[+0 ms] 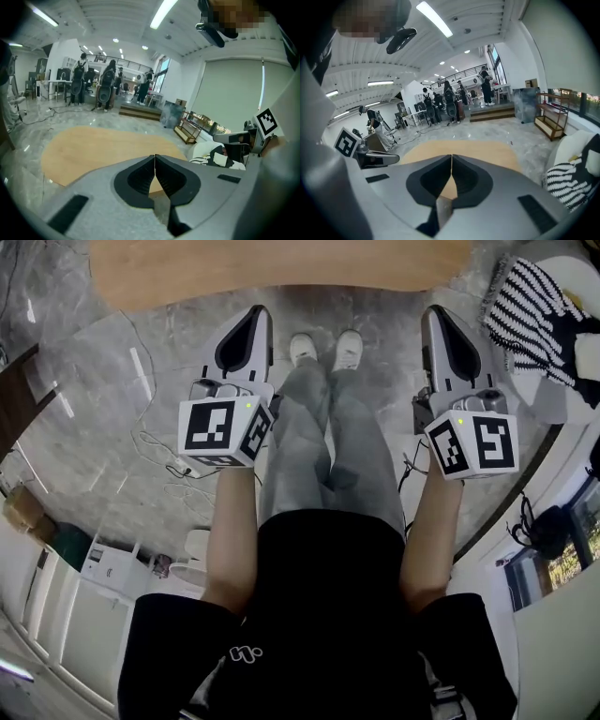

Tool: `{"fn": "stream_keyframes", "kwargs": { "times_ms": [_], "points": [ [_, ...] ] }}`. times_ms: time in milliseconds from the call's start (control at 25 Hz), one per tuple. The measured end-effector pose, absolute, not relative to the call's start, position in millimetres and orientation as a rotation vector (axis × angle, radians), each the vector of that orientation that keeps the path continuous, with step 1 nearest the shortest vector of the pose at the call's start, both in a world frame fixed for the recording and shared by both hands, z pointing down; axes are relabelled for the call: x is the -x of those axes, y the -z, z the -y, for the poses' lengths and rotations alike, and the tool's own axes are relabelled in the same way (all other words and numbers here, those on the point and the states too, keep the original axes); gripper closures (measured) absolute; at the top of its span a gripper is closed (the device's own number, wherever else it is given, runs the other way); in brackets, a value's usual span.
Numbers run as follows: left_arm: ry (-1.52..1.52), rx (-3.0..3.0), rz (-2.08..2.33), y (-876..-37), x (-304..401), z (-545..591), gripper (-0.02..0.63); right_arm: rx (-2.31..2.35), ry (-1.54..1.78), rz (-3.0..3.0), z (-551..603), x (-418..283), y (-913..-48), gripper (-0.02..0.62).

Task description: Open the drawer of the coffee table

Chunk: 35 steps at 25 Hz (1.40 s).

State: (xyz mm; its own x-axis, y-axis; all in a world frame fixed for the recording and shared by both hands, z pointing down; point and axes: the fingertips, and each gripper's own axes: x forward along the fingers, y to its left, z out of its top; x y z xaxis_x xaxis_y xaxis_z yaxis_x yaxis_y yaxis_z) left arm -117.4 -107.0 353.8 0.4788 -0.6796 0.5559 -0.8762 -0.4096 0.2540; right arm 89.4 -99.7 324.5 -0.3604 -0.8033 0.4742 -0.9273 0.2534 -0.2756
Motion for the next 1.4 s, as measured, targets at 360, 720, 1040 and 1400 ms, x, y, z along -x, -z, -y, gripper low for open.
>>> {"fn": "stream_keyframes", "kwargs": {
  "times_ms": [360,720,1040,1400],
  "points": [
    [-0.573,-2.221,1.08,-471,102,75,0.595,-1.456,-0.873,2.147,41,-89,-459,0.586],
    [-0.719,-2.181,1.083,-559,111,64,0.594,-1.507,-0.894,2.04,16,-121,-553,0.584],
    [-0.862,-2.138,1.012,-616,122,66,0.594,-1.411,-0.814,1.955,21,-156,-610,0.578],
    [-1.022,-2.042,1.055,-677,150,75,0.436,-1.267,-0.787,1.881,32,-186,-667,0.423]
  ]
}}
